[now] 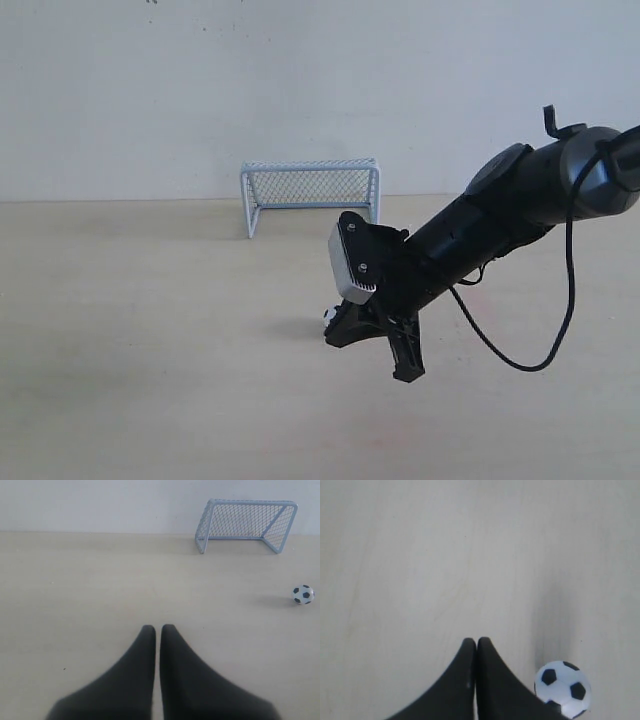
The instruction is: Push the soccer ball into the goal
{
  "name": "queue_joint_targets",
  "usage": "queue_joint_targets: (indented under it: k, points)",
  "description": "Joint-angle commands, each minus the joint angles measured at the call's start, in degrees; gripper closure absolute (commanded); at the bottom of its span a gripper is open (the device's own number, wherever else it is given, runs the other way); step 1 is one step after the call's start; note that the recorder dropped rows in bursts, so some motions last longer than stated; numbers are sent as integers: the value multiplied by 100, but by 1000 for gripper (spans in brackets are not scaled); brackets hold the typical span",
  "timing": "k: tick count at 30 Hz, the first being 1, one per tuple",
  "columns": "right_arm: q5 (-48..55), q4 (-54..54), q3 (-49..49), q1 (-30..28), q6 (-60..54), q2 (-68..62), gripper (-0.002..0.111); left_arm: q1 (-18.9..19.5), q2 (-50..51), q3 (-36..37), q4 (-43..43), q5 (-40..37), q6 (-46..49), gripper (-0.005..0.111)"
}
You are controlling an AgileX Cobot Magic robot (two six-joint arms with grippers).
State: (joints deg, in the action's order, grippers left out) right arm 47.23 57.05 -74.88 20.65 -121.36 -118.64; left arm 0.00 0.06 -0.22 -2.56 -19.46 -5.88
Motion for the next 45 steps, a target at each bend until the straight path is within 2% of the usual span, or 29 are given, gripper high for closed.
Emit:
queue_joint_targets:
  k: [1, 12, 24, 30, 34, 45]
  points:
    - [76, -180, 26, -1, 72, -59, 109, 0, -6, 22, -5, 9, -1, 102]
    - [42, -251, 26, -1, 50, -321, 109, 0, -6, 22, -5, 9, -1, 102]
    - [-677, -239, 26, -1, 5, -321, 109, 0, -6, 22, -5, 9, -1, 102]
    - [-682, -335, 26, 181, 69, -324, 109, 0, -6, 22, -5, 9, -1, 102]
    - [-1150, -493, 26, 271, 177, -324, 109, 0, -6, 22, -5, 9, -1, 102]
    - [-868, -822, 26, 271, 391, -324, 109, 0, -6, 22, -5, 9, -1, 102]
